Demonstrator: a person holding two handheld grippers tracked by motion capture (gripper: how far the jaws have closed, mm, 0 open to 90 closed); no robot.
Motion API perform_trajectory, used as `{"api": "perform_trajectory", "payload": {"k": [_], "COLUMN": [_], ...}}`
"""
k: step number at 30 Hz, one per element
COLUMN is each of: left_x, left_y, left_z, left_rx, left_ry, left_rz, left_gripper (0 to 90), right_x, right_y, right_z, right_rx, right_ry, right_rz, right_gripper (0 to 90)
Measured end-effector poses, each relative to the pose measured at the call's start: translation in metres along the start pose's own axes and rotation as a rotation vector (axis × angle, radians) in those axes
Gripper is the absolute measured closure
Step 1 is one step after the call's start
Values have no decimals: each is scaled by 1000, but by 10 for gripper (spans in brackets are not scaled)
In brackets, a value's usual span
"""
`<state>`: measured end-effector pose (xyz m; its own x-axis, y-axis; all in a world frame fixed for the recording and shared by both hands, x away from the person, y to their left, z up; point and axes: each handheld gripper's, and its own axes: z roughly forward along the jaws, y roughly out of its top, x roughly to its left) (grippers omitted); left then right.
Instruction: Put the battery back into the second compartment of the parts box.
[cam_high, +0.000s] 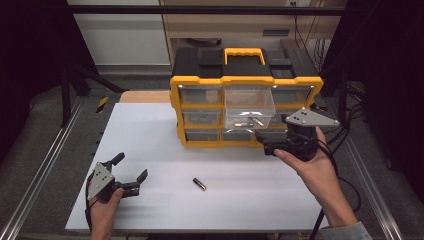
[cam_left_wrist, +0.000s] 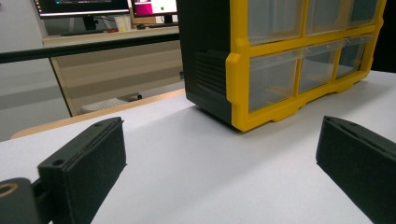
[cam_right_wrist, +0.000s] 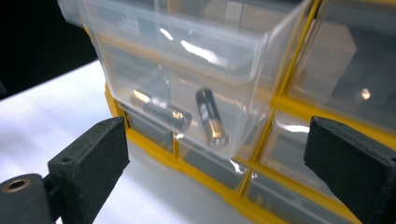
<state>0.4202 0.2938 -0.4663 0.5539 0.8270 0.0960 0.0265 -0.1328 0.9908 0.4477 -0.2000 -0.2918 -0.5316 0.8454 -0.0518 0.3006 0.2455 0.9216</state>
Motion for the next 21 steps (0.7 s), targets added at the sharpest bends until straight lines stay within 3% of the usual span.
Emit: {"api": "perform_trajectory", "payload": {"k": [21], "left_x": [0], "left_y": [0], "left_z": [0], "left_rx": [-4], "left_ry": [-1], "left_rz": [2], "left_gripper": [11], "right_x": [16], "right_y": [-47], "right_z": [33], "right_rx": [98], "right_ry": [67], "right_rz": [42], "right_gripper": [56]}}
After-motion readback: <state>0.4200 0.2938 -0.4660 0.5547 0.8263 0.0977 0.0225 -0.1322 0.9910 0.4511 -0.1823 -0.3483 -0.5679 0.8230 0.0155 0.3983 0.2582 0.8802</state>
